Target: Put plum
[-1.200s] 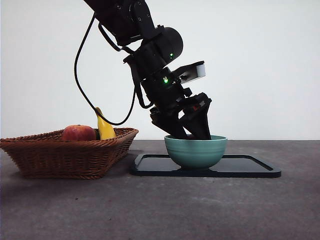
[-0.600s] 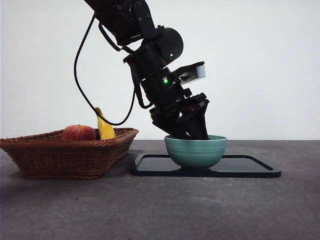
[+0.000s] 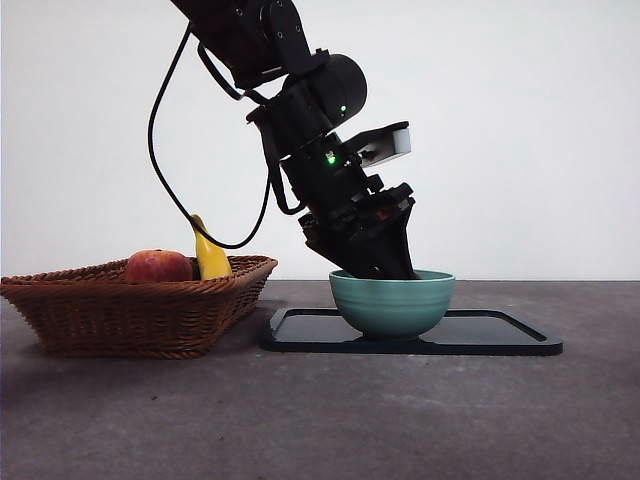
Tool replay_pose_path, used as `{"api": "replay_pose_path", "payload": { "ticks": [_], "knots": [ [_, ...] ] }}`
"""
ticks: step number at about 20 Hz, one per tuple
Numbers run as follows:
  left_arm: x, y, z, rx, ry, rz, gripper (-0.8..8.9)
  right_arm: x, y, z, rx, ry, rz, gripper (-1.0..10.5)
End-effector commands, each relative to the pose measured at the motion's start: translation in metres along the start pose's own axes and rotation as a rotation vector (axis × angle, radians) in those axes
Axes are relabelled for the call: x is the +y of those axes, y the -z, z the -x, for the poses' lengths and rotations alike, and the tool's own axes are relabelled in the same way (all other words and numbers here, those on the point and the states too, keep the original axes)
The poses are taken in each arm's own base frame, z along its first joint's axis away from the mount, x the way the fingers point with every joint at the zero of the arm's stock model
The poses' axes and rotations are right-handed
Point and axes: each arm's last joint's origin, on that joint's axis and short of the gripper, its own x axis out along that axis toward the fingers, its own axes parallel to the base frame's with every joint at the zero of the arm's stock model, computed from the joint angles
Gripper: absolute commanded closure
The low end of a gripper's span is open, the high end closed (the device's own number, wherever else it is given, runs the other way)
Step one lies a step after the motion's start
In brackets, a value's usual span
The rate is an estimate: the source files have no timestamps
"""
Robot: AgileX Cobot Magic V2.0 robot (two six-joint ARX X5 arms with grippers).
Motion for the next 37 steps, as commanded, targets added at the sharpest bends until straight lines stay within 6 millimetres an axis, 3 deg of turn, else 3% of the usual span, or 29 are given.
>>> {"api": "replay_pose_path", "payload": {
  "ticks": [1,7,11,14,18,22,26,29,31,37],
  "knots": [
    [0.002,-0.011,0.001,-0.028,-0.010,0.027,5.99,0.001,-0.002,0.001,-0.009,-0.006,0.006,7.5],
    [0.010,-0.040,0.038,-0.055,-0.028,0.049,5.99,0.001,-0.002,0.001,-0.009,-0.005,0.005,7.5],
    [0.017,-0.063,0.085,-0.122,-0.027,0.108,5.99,0.001,-0.002,0.001,-0.010,-0.005,0.005,7.5],
    [0.020,-0.073,0.136,-0.216,-0.027,0.146,5.99,0.001,-0.002,0.001,-0.010,-0.005,0.005,7.5],
    [0.017,-0.067,0.210,-0.286,-0.090,0.159,5.99,0.001,-0.002,0.001,-0.011,-0.005,0.006,7.5],
    [0.007,-0.043,0.284,-0.300,-0.151,0.200,5.99,0.001,-0.002,0.001,-0.011,-0.005,0.006,7.5],
    [-0.005,-0.014,0.332,-0.244,-0.185,0.248,5.98,0.001,-0.002,0.001,-0.011,-0.005,0.006,7.5],
    [-0.004,0.001,0.343,-0.220,-0.121,0.297,5.98,0.001,-0.002,0.001,-0.012,-0.005,0.014,7.5],
    [0.002,0.009,0.339,-0.219,-0.052,0.320,5.98,0.001,-0.002,0.001,-0.012,-0.005,0.013,7.5],
    [0.030,0.052,0.270,-0.059,0.075,0.423,5.98,0.001,-0.002,0.001,-0.012,-0.005,0.013,7.5]
  ]
}}
